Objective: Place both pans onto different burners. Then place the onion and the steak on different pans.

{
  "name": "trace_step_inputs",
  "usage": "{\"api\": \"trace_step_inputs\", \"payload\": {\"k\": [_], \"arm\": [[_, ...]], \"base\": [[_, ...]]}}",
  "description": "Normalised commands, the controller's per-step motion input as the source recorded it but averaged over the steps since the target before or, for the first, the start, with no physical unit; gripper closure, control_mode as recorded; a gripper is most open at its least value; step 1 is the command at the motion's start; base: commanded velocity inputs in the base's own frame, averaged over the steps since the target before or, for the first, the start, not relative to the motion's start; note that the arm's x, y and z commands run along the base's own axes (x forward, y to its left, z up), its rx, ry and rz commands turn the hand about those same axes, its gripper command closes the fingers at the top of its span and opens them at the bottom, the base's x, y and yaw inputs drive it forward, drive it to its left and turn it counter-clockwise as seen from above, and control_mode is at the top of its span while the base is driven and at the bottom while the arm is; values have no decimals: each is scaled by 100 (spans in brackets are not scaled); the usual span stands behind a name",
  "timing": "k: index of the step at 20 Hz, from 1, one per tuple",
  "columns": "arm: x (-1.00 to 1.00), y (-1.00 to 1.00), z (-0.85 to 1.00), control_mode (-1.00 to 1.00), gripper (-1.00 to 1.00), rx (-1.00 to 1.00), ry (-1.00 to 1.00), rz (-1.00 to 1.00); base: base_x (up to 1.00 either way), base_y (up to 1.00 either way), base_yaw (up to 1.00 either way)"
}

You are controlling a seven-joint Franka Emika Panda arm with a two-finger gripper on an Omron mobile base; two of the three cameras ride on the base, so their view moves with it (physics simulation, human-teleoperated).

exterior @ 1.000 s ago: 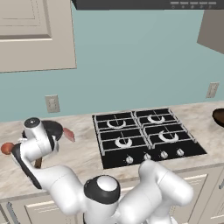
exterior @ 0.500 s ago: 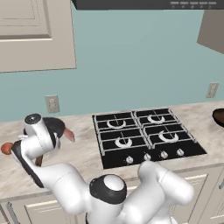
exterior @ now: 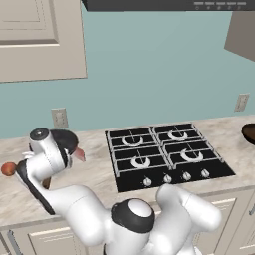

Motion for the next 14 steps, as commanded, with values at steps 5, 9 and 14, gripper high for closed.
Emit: {"api": "trace_step_inputs", "payload": {"k": [5,9,14], "arm": [[-8,-24,11,-100,100,0,-6,0],[-1,-32,10,-100,100,2,-5,0],[-1,-36,12,-100,100,4,-4,0]], "base": [[0,0,0],[0,0,0],[0,0,0]]}}
